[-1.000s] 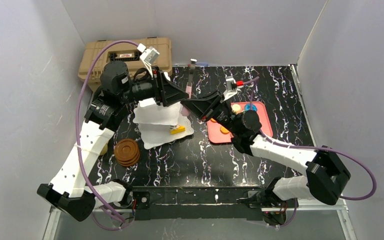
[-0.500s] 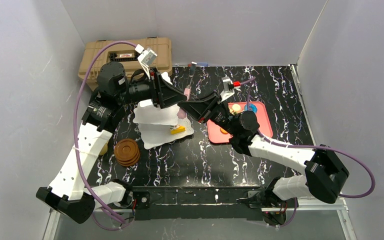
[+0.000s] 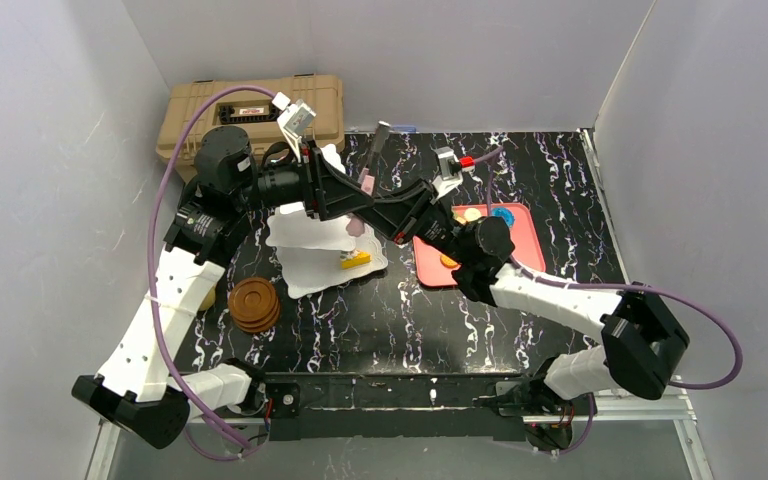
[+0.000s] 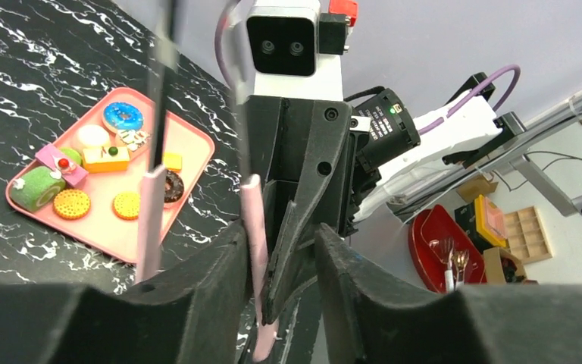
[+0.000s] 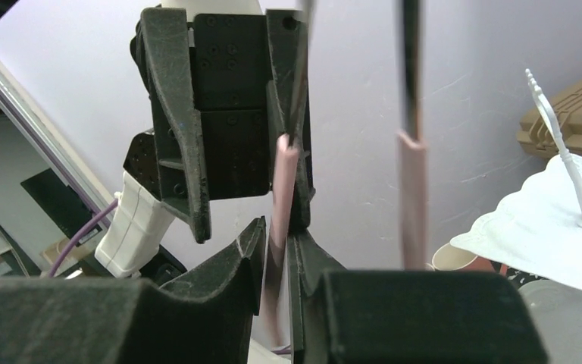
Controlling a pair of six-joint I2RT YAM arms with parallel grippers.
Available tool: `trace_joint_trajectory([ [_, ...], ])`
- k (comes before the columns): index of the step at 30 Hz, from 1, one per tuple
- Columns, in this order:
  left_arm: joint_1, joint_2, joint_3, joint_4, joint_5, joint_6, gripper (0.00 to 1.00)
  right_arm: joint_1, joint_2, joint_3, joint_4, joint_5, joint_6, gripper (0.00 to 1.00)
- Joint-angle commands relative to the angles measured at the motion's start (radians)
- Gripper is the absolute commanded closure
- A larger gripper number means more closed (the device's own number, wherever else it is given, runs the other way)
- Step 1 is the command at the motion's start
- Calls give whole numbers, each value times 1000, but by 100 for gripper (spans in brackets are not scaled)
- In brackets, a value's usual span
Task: Serve the afternoon tea
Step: Adjust the clamp.
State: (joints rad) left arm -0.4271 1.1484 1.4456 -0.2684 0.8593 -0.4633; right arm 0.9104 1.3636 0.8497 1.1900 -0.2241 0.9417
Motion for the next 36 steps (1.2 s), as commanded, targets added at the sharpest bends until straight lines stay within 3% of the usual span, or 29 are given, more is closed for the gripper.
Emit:
trace_joint_trajectory([
  [1,8,-9,-10,24,41,-7,73,6,20,58,79,-37,13,74],
  [5,19,-13,-12,22,42,-2,100,10,18,49,74,-43,14,68],
  [13,30,-16,-12,13,58,1,100,8,-46,16,-1,-40,-28,49],
  [19,31,-24,-11,5,88,-5,100,-7,-89,-4,-22,-2,-61,56],
  [23,31,-34,-5,-4,116,-7,86,-17,-83,12,-8,7,-54,74],
  [28,32,-48,-12,-17,147,-11,84,-24,-82,19,1,16,-55,84],
  [29,32,-49,-9,-22,150,-6,77,-25,-84,21,0,16,-58,87],
  [31,32,-56,2,-48,137,16,42,-27,-90,23,-10,17,-69,90],
  [32,33,-61,8,-58,131,30,31,-29,-96,23,-18,17,-75,91],
  [36,50,-70,64,-157,143,109,21,-49,-124,23,-48,14,-92,91],
])
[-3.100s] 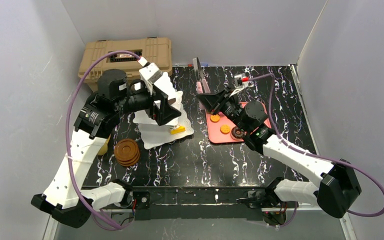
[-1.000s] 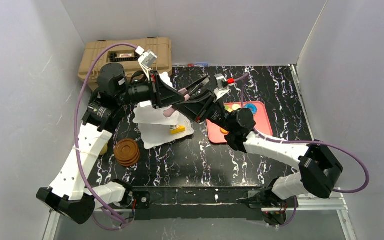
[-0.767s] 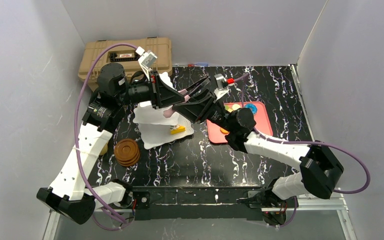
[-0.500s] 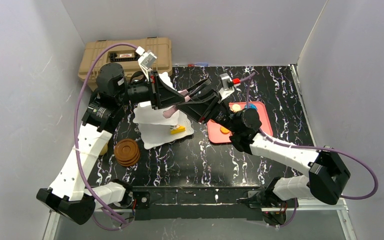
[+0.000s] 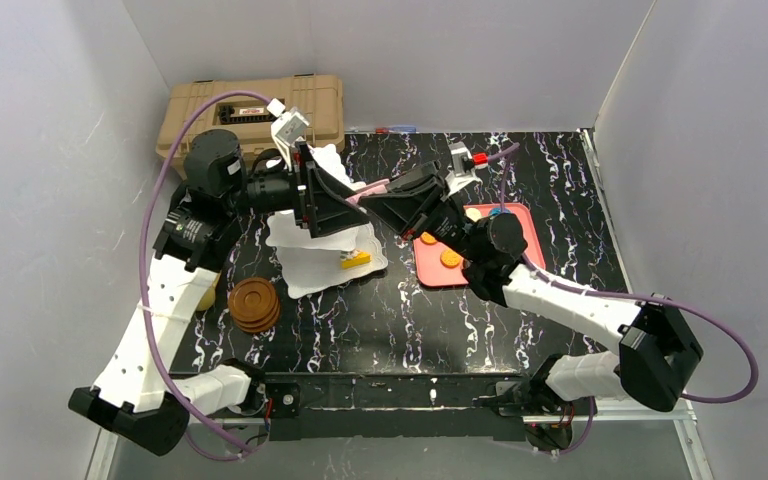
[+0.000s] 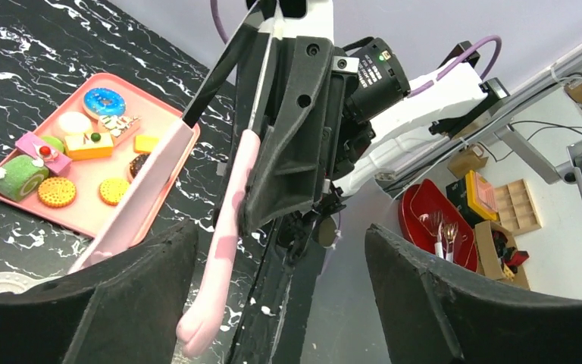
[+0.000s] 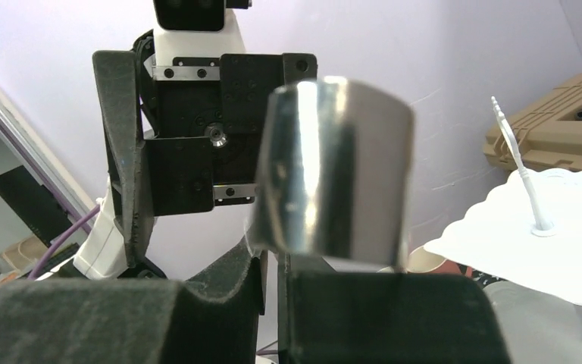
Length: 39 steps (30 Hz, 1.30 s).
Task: Serve the afternoon tea
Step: Adjust the clamp.
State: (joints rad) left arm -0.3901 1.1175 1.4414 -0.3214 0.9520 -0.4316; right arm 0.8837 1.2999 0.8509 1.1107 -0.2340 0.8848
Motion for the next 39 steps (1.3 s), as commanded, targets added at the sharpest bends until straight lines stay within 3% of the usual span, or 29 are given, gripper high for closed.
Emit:
trace_joint_trajectory([
  [1,17,-42,80,-141,62,105,20,-28,-69,25,26,18,-36,91],
  [4,26,-54,91,-236,100,173,21,-45,-83,39,10,-11,-30,92],
  [7,29,-50,85,-244,159,170,29,-49,-62,65,24,-72,9,92],
  [16,29,-8,83,-152,228,101,81,-49,-14,94,76,-134,86,90],
  [18,30,-8,83,-147,219,100,97,-49,-16,98,50,-146,81,84],
  [19,31,-10,81,-146,213,104,100,-49,-17,100,33,-155,81,78],
  [21,34,-17,73,-140,210,106,100,-49,-26,95,0,-170,82,61],
  [25,39,-25,69,-111,218,81,100,-64,-99,50,-123,-166,40,5],
  [29,42,-29,64,-52,232,25,100,-95,-203,-59,-153,-85,24,2],
  [32,41,-30,52,-14,248,-16,100,-126,-224,-106,-65,-60,65,2],
  [39,41,-37,22,27,276,-54,100,-148,-77,6,118,-110,160,2],
])
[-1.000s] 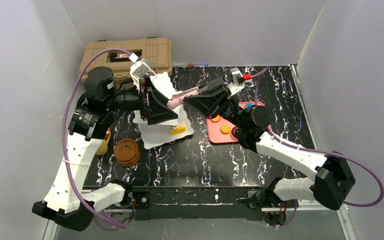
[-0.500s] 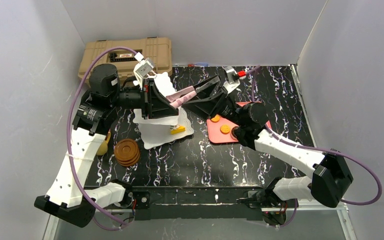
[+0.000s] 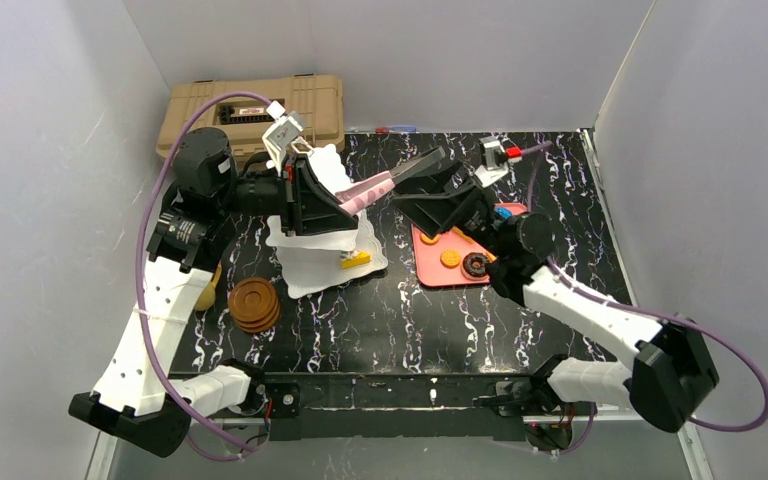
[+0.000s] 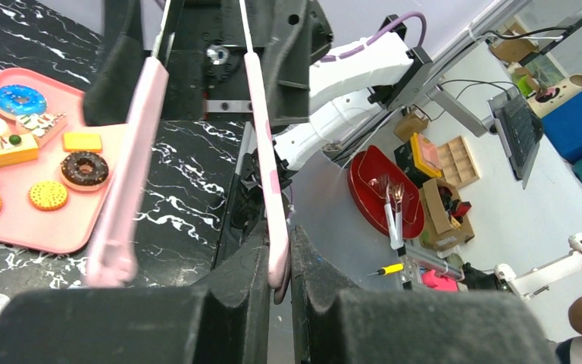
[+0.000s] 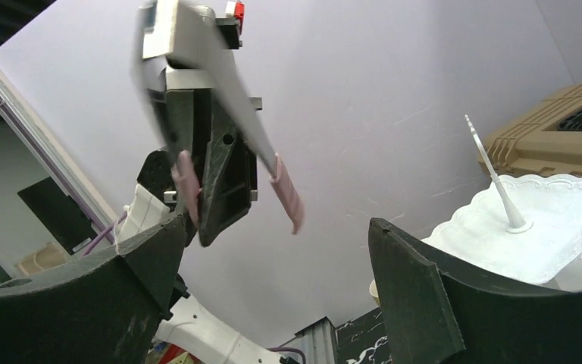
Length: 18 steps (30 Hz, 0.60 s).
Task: Serve the afternoon tea
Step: Adjust the clamp.
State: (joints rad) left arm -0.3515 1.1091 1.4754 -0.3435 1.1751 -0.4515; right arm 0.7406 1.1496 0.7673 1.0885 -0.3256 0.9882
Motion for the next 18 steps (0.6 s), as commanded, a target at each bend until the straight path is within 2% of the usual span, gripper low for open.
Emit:
trace_joint_trajectory([
  [1,3,-29,-13,38,54,-22,100,-4,103,119,165,-31,73,2],
  [5,3,-27,-10,9,59,2,100,-4,161,170,232,-63,123,2],
  [14,3,-26,-12,38,39,-23,100,-3,222,178,403,-144,212,1],
  [18,3,-27,-9,83,40,-72,100,-3,200,116,357,-148,191,2],
])
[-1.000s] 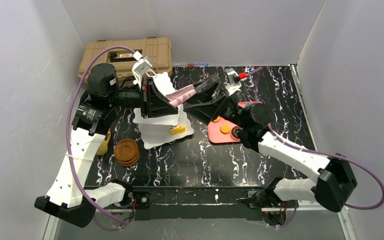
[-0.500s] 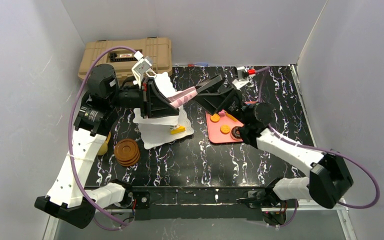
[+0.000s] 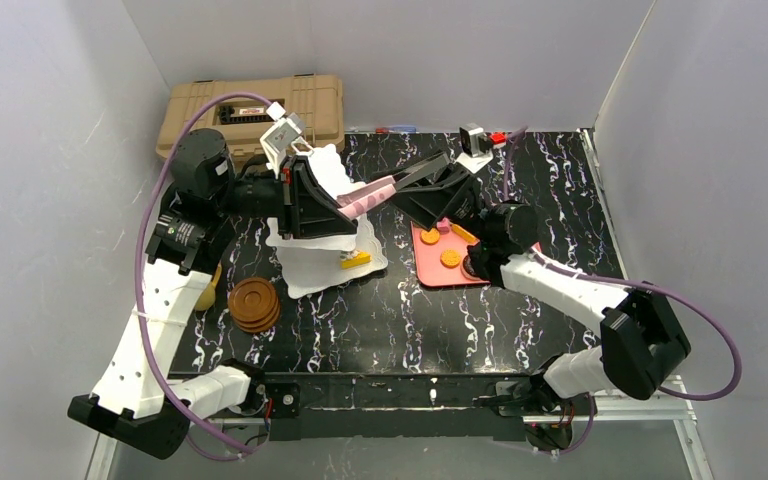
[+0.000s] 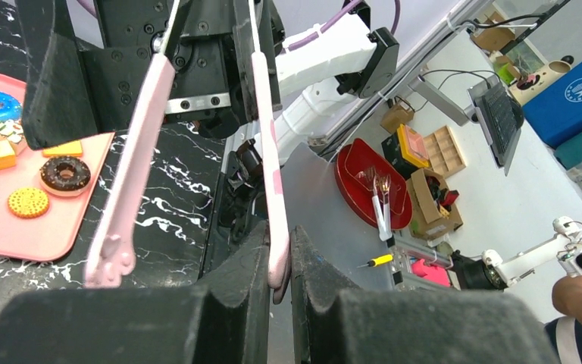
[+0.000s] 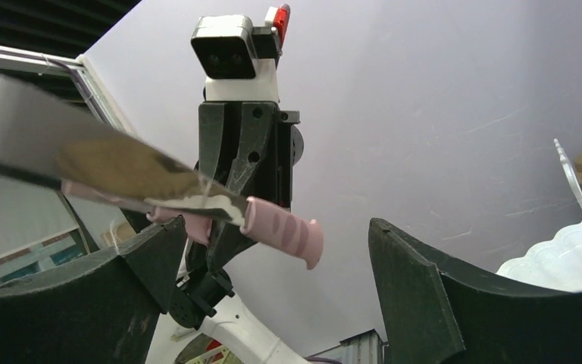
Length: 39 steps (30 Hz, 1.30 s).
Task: Serve the afternoon tea
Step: Adjust the clamp.
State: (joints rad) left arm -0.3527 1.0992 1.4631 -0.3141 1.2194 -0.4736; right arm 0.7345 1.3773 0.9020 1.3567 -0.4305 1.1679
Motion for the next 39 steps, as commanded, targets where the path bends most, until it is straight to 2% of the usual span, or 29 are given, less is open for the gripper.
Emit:
trace_joint_trajectory([
  [1,4,-18,4,60,-4,-56,100,3,-39,-45,77,-39,2,2],
  [5,3,-18,14,61,-6,-62,100,3,-78,-67,23,-34,-46,2],
  [15,4,-17,-3,50,-7,-52,100,8,-60,74,-57,-62,-100,2],
  [21,4,-14,7,0,-23,0,100,34,-31,125,-67,-67,-105,1],
  [28,4,-11,6,-41,-40,52,100,72,-18,165,-180,-66,-162,2],
  [34,4,-13,14,-82,-38,94,100,75,4,191,-215,-73,-165,13],
  [39,3,-19,19,-107,-43,121,100,75,-1,214,-309,-83,-202,28],
])
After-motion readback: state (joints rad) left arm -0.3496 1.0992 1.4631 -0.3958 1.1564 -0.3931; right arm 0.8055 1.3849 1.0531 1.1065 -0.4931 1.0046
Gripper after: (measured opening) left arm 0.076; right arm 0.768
